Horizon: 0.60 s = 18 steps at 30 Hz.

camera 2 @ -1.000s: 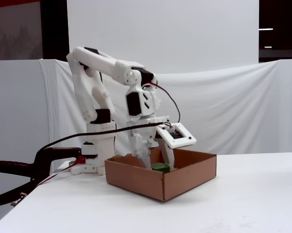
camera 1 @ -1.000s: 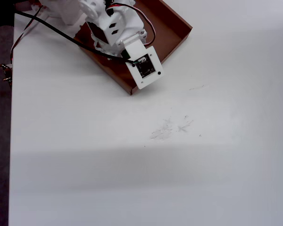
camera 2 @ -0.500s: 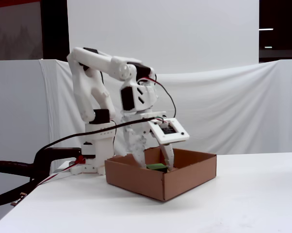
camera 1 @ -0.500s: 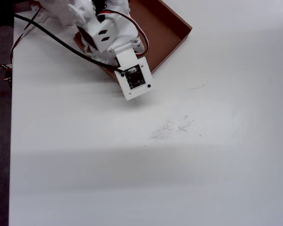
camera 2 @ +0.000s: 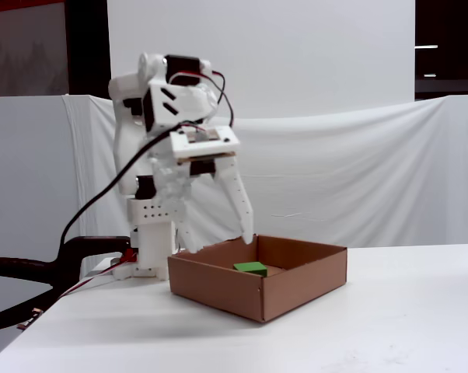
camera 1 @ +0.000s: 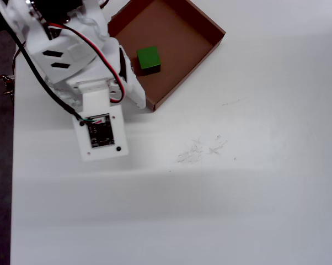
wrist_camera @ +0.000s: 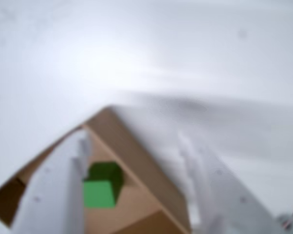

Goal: Grasp a green cube and put it in a box.

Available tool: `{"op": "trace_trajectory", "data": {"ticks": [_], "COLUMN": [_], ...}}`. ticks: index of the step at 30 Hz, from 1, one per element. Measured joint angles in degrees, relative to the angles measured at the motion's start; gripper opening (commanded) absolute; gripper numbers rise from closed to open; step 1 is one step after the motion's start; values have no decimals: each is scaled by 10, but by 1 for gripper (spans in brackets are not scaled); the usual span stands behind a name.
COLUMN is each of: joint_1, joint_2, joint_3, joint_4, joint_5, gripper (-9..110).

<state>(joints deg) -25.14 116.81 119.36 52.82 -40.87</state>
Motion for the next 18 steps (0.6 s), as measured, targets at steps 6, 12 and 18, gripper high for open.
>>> {"op": "trace_trajectory", "data": {"ticks": [6, 12, 18], "joint_1": [115, 172, 189], "joint_2": [69, 194, 354], "joint_3": [90, 227, 332], "joint_4": [-95, -144, -62], "joint_5": [-82, -128, -168], "gripper": [16, 12, 10]}}
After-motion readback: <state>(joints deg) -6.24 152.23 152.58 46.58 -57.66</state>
